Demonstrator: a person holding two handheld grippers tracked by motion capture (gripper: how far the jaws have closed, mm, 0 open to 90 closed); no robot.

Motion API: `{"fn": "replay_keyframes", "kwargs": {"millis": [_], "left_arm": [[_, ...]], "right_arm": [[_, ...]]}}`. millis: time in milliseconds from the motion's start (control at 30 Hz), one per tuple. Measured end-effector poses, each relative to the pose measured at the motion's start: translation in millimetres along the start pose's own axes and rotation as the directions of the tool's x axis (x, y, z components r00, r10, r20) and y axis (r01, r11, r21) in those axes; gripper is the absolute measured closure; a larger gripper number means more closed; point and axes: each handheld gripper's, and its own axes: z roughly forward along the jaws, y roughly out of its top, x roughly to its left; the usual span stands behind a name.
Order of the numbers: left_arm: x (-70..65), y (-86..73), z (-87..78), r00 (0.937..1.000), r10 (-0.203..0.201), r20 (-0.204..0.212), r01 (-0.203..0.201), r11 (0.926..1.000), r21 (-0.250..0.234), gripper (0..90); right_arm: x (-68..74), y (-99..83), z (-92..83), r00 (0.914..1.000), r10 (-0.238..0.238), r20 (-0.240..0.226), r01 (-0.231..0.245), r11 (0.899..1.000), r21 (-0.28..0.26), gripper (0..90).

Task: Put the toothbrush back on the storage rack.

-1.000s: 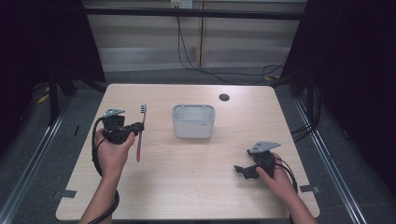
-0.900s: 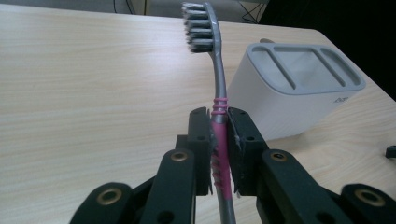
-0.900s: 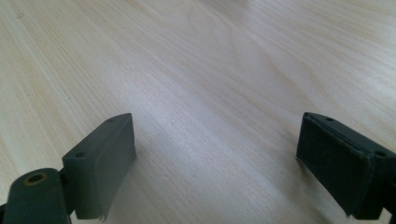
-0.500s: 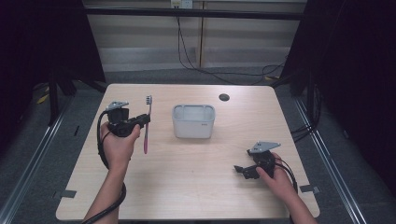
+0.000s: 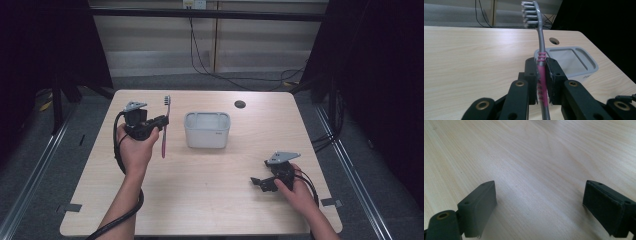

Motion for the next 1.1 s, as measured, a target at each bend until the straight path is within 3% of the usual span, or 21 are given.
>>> {"fn": "replay_keyframes", "kwargs": {"millis": [500, 1100], "left_arm": [[-13.4, 14.3, 14.6, 0.9997, 0.026, 0.005, -0.025, 0.9991, -0.035, 80.7], [-19.5, 28.9, 32.0, 0.9994, 0.032, 0.014, -0.031, 0.9976, -0.062, 80.6]], "right_arm": [[-0.1, 0.0, 0.0, 1.0000, 0.000, -0.001, 0.000, 1.000, -0.001, 11.0], [-0.2, 0.0, 0.0, 1.0000, 0.001, -0.002, -0.001, 1.000, -0.001, 11.0]]}}
